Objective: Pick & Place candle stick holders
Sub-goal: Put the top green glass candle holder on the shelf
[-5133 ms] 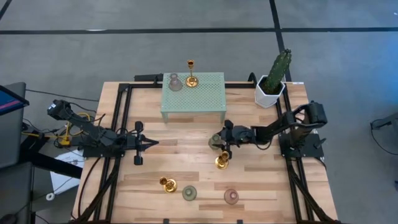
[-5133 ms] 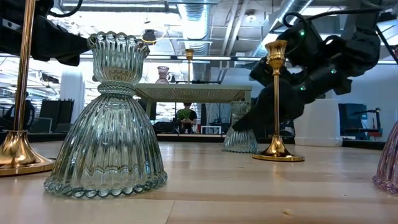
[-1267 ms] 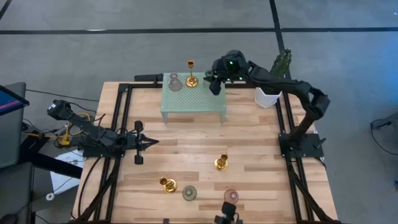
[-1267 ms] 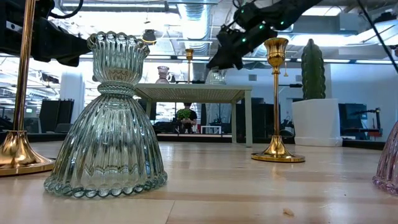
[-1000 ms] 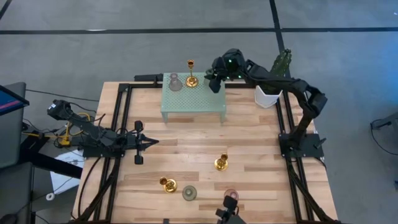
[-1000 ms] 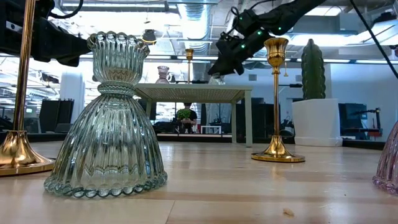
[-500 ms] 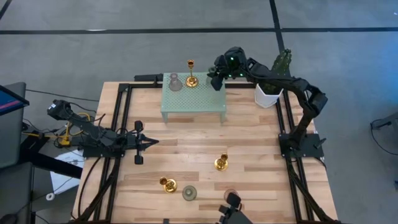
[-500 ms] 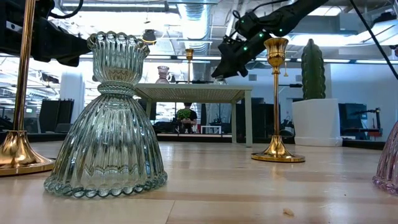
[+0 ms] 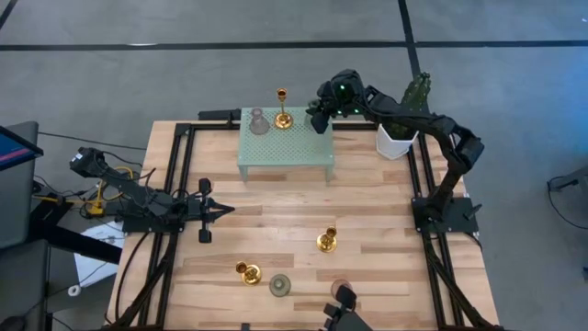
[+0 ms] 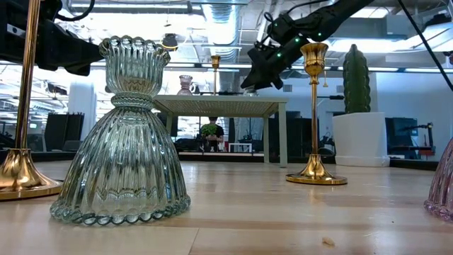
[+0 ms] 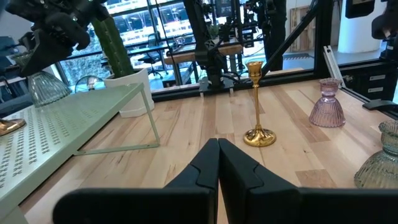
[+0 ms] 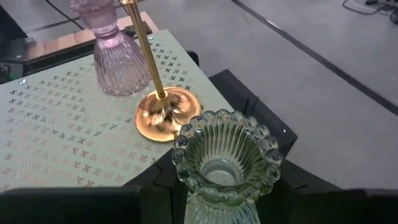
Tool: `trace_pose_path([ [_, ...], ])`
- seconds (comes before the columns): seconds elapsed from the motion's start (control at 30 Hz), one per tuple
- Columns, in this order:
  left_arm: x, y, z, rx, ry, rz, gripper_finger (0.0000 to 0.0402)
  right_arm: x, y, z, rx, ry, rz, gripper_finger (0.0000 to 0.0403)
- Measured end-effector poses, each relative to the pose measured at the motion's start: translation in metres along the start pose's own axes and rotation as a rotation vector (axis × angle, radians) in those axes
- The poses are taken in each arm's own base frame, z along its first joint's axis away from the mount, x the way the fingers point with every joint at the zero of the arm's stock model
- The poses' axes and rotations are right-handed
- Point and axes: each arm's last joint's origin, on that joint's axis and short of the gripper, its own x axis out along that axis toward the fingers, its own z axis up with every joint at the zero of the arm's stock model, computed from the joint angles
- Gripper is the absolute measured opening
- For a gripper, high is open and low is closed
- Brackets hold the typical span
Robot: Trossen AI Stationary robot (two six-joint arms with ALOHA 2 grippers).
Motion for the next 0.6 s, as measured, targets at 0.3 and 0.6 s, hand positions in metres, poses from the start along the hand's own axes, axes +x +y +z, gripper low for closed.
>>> trace_pose_path([
  [0.3, 0.0000, 0.0000, 0.0000, 0.000, 0.000, 0.000, 0.0006, 0.0000, 0.0005, -0.0021, 0.017, 0.021, 0.003, 0.0123],
  [0.6, 0.0000, 0.0000, 0.0000, 0.000, 0.000, 0.000, 0.0006, -0.0006, 0.0007, -0.0027, 0.011, 0.030, 0.005, 0.0126],
])
